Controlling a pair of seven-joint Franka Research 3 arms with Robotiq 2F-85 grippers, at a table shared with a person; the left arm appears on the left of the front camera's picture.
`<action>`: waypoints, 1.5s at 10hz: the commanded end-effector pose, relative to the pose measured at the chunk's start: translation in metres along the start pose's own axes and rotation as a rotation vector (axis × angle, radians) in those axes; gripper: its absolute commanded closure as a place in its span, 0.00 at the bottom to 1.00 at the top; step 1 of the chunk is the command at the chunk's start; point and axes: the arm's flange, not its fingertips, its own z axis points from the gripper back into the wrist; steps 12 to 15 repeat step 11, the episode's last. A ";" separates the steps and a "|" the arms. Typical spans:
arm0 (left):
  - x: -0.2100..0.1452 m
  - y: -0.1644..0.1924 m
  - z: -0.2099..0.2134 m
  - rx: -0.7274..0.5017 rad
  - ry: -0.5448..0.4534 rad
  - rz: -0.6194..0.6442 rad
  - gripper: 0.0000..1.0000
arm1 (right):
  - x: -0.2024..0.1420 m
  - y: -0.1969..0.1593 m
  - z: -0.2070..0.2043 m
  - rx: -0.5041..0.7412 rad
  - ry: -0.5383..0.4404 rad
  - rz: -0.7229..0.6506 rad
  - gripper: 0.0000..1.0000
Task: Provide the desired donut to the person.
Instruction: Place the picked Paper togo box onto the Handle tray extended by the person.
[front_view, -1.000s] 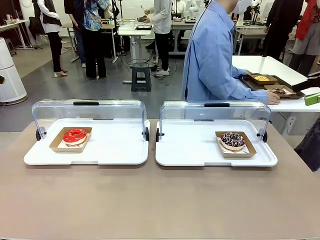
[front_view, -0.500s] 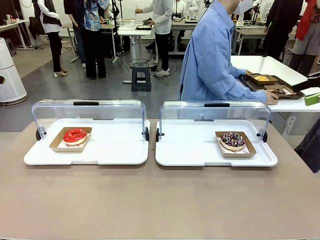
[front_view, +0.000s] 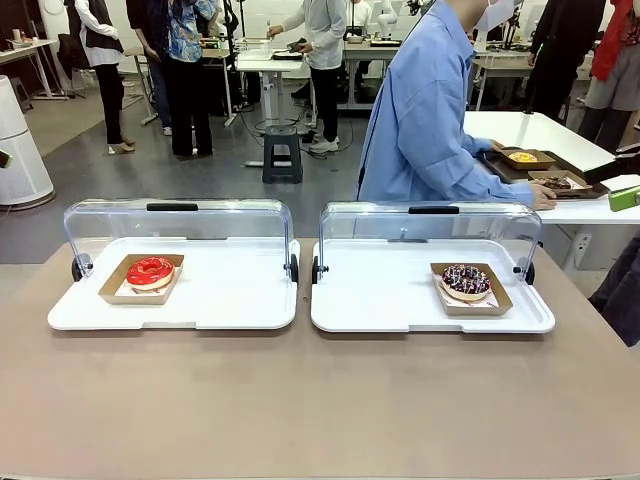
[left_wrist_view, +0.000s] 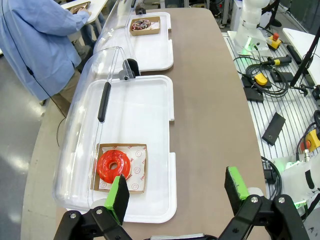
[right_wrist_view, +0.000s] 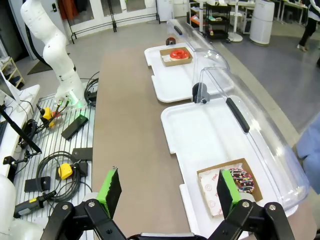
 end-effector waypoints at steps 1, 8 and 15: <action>0.002 -0.001 0.001 0.009 -0.009 0.002 0.00 | 0.000 0.001 0.000 0.009 -0.008 0.013 0.00; 0.002 -0.001 0.001 0.009 -0.009 0.002 0.00 | 0.000 0.001 0.000 0.009 -0.008 0.013 0.00; 0.002 -0.001 0.001 0.009 -0.009 0.002 0.00 | 0.000 0.001 0.000 0.009 -0.008 0.013 0.00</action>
